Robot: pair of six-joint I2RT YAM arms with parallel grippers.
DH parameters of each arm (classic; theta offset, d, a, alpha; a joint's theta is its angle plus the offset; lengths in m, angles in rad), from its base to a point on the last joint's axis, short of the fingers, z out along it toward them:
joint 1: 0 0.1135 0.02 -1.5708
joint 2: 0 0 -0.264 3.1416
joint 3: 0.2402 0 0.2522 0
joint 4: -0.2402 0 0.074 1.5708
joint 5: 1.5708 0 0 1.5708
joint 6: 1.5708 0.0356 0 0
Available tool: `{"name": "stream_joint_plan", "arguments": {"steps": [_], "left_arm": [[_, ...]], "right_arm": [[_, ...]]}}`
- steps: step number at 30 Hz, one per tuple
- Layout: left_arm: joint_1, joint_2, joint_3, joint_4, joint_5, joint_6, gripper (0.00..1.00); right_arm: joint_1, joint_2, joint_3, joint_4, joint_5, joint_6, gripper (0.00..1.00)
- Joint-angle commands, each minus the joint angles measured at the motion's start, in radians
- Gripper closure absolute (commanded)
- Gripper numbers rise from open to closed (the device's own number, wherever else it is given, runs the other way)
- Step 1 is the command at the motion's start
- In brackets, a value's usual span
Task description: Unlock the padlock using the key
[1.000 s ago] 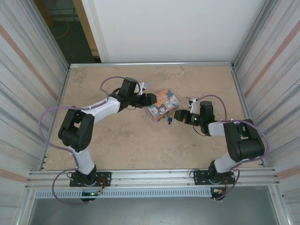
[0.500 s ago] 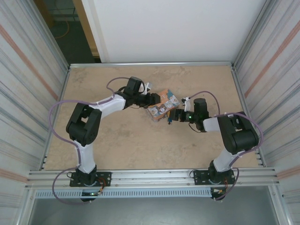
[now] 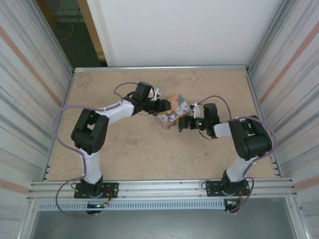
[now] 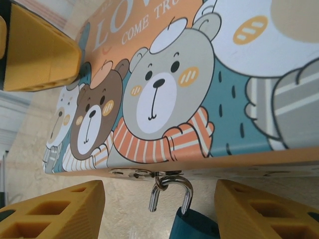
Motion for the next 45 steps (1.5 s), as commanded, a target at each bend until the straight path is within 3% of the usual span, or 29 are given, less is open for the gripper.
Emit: {"name": "stream_joint_plan", "arguments": {"steps": [1, 21, 45], "left_arm": [[-0.006, 0.031, 0.002, -0.051, 0.009, -0.010, 0.49], [-0.006, 0.022, -0.016, -0.057, 0.004, -0.008, 0.49], [-0.006, 0.022, -0.018, -0.062, 0.002, -0.004, 0.49]], "right_arm": [[0.007, 0.024, 0.023, -0.016, -0.017, -0.027, 0.41], [0.013, 0.055, 0.045, 0.003, -0.109, -0.022, 0.47], [-0.011, 0.006, 0.023, -0.082, -0.118, -0.056, 0.71]]}}
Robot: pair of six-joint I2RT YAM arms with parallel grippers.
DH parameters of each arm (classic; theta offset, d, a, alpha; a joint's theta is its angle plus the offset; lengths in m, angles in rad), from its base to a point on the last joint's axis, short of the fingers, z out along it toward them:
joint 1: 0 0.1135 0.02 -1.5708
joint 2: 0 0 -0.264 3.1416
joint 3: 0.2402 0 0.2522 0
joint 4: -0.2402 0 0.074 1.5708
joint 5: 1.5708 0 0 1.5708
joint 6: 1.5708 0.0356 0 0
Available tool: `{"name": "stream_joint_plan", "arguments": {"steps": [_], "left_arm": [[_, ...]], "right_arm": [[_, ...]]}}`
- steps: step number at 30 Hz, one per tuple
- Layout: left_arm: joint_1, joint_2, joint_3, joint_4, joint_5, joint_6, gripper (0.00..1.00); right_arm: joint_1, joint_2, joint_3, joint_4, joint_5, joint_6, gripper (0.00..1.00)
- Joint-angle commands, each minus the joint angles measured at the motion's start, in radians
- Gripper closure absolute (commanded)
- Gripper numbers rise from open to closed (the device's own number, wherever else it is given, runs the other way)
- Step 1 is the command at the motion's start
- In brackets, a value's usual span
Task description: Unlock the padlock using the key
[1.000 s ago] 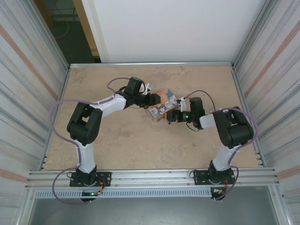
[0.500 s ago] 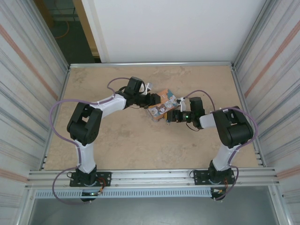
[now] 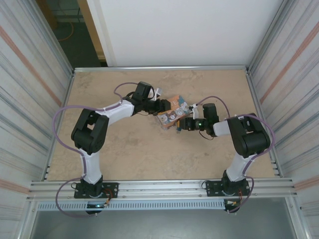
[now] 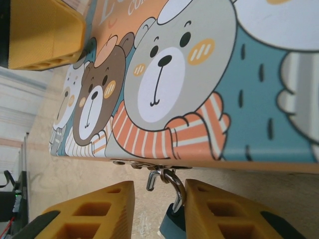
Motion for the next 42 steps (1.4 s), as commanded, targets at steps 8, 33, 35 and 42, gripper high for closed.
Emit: {"name": "stream_joint_plan", "arguments": {"steps": [8, 33, 35, 42], "left_arm": [[-0.006, 0.023, -0.021, -0.059, -0.002, -0.004, 0.49], [-0.029, -0.026, -0.136, -0.044, -0.020, -0.025, 0.49], [-0.030, -0.028, -0.143, -0.041, -0.020, -0.027, 0.49], [-0.036, -0.029, -0.155, -0.034, -0.020, -0.030, 0.49]], "right_arm": [[-0.008, -0.031, -0.001, -0.046, 0.004, -0.031, 0.84], [-0.029, -0.036, -0.067, 0.174, 0.109, 0.312, 1.00], [-0.035, -0.041, -0.066, 0.172, 0.109, 0.335, 1.00], [-0.030, -0.017, -0.048, 0.195, 0.099, 0.451, 1.00]]}}
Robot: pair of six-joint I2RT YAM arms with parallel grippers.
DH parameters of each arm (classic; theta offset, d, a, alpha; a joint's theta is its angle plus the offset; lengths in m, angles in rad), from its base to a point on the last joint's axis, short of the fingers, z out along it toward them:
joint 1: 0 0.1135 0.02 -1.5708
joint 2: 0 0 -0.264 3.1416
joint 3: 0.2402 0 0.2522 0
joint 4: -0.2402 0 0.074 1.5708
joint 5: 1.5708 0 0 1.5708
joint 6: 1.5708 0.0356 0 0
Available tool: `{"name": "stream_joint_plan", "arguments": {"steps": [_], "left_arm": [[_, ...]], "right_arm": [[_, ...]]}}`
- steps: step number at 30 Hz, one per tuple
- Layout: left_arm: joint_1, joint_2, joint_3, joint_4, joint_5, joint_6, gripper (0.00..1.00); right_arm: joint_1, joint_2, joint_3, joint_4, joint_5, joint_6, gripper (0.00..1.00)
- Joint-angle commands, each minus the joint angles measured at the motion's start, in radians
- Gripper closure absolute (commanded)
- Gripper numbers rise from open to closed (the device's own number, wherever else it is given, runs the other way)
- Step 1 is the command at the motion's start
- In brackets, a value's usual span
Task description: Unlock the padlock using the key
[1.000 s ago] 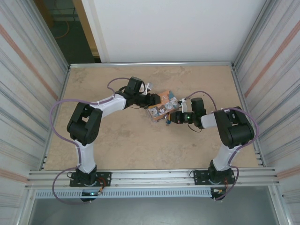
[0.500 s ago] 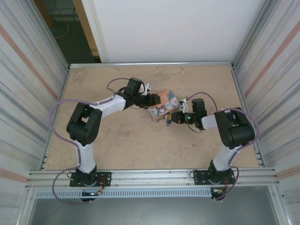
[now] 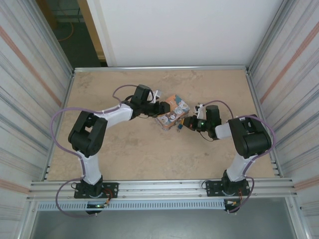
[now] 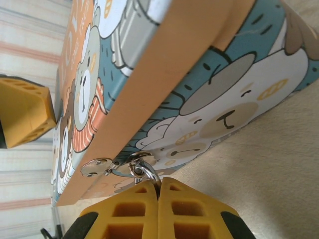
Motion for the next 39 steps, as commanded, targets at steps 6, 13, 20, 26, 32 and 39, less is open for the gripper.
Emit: {"name": "stream_joint_plan", "arguments": {"steps": [6, 13, 20, 26, 32, 39], "left_arm": [[-0.023, 0.018, -0.060, -0.128, -0.012, -0.016, 0.49], [-0.023, 0.019, -0.061, -0.123, -0.010, -0.018, 0.49], [-0.022, 0.019, -0.067, -0.120, -0.009, -0.019, 0.49], [-0.018, 0.019, -0.075, -0.116, -0.007, -0.021, 0.48], [-0.012, 0.013, -0.085, -0.112, -0.008, -0.021, 0.49], [0.003, -0.006, -0.092, -0.119, -0.010, -0.012, 0.48]], "right_arm": [[0.011, 0.005, 0.030, 0.064, 0.037, 0.116, 1.00], [0.018, 0.019, 0.051, 0.047, 0.048, 0.165, 1.00], [0.022, 0.028, 0.048, 0.083, 0.067, 0.206, 1.00], [0.022, 0.026, 0.049, 0.107, 0.079, 0.234, 1.00], [0.022, 0.028, 0.052, 0.124, 0.094, 0.256, 1.00], [0.014, 0.022, 0.045, 0.122, 0.113, 0.260, 1.00]]}}
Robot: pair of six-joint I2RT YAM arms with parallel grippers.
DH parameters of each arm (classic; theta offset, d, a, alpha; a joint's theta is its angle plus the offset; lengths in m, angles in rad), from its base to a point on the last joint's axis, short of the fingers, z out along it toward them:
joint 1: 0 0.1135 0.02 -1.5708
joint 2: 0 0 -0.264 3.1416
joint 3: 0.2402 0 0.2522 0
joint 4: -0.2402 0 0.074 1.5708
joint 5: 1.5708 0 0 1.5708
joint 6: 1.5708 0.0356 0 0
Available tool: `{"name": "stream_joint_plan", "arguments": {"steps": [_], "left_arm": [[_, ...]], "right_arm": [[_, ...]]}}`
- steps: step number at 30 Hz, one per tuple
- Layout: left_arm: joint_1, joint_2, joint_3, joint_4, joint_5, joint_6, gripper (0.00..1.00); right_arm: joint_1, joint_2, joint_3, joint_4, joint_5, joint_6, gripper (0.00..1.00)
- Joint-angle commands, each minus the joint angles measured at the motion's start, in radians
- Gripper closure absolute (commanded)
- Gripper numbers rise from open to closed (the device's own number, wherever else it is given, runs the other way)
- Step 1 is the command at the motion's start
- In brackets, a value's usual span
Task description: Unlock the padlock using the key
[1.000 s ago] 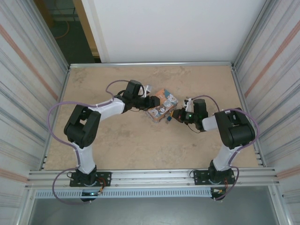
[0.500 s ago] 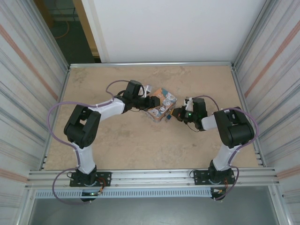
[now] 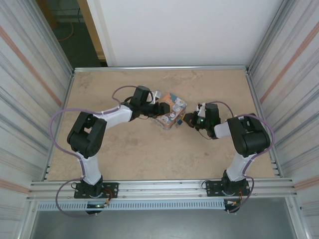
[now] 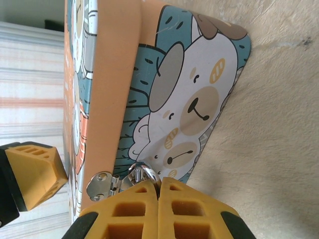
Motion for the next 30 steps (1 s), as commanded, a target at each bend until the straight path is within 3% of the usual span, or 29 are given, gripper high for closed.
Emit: {"name": "stream_joint_plan", "arguments": {"steps": [1, 7, 16, 30], "left_arm": [[0.006, 0.011, -0.058, -0.154, -0.010, -0.004, 0.48], [0.012, -0.003, -0.048, -0.147, -0.006, -0.003, 0.48], [0.028, -0.038, -0.011, -0.133, 0.005, 0.004, 0.46], [0.049, -0.301, -0.100, -0.136, -0.172, 0.110, 0.45]], "right_arm": [[-0.002, -0.001, 0.026, 0.051, 0.017, 0.023, 1.00], [-0.020, -0.033, 0.015, 0.017, 0.042, -0.002, 1.00], [-0.066, -0.159, 0.007, -0.172, 0.079, -0.123, 1.00], [-0.089, -0.386, 0.046, -0.486, 0.145, -0.306, 1.00]]}}
